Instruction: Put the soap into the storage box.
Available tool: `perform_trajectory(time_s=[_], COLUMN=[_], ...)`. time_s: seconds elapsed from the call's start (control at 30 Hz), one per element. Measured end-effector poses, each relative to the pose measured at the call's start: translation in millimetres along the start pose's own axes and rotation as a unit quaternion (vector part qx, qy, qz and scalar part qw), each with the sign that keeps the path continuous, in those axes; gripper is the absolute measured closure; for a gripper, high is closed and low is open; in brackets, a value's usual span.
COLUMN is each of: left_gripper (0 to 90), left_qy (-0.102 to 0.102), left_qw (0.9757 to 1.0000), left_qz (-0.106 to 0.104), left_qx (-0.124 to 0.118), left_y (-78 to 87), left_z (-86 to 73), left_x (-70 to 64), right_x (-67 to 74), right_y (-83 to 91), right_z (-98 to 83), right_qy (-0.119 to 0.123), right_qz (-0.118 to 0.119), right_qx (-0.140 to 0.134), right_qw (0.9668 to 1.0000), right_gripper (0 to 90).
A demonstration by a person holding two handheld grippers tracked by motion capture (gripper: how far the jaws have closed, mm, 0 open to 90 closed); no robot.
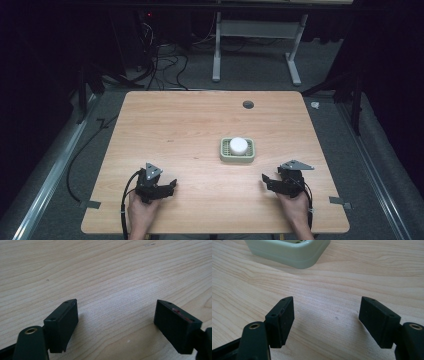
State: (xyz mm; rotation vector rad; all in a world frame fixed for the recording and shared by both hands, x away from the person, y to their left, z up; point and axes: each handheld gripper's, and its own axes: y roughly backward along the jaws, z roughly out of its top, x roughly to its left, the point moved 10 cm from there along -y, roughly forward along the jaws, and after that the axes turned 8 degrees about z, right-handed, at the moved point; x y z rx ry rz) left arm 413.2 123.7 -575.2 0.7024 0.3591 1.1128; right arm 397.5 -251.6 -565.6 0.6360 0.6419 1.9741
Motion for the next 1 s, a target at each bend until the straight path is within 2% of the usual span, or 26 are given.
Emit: perform_trajectory(time_s=[0.37, 0.67, 1.0], left_gripper=[20.0, 19.8, 19.8], left_qy=[0.0, -0.001, -0.001], left_qw=[1.0, 1.0, 1.0], left_qz=[0.0, 0.0, 0.0], left_qx=[0.0, 0.0, 0.001], left_y=[0.0, 0.2, 0.3], left_z=[0.0, -0.1, -0.2], left_x=[0.0, -0.2, -0.2], right_x=[-0.1, 1.9, 1.9], right_y=[-2.2, -4.4, -4.4], right_z=[-3.4, -4.6, -4.6], right_qy=[0.004, 0.033, 0.033], right_qz=[-0.008, -0.03, -0.029], right_qx=[0.001, 0.013, 0.013], right_qw=[1.0, 0.9989, 0.9989], right_gripper=[29.1, 27.7, 27.8])
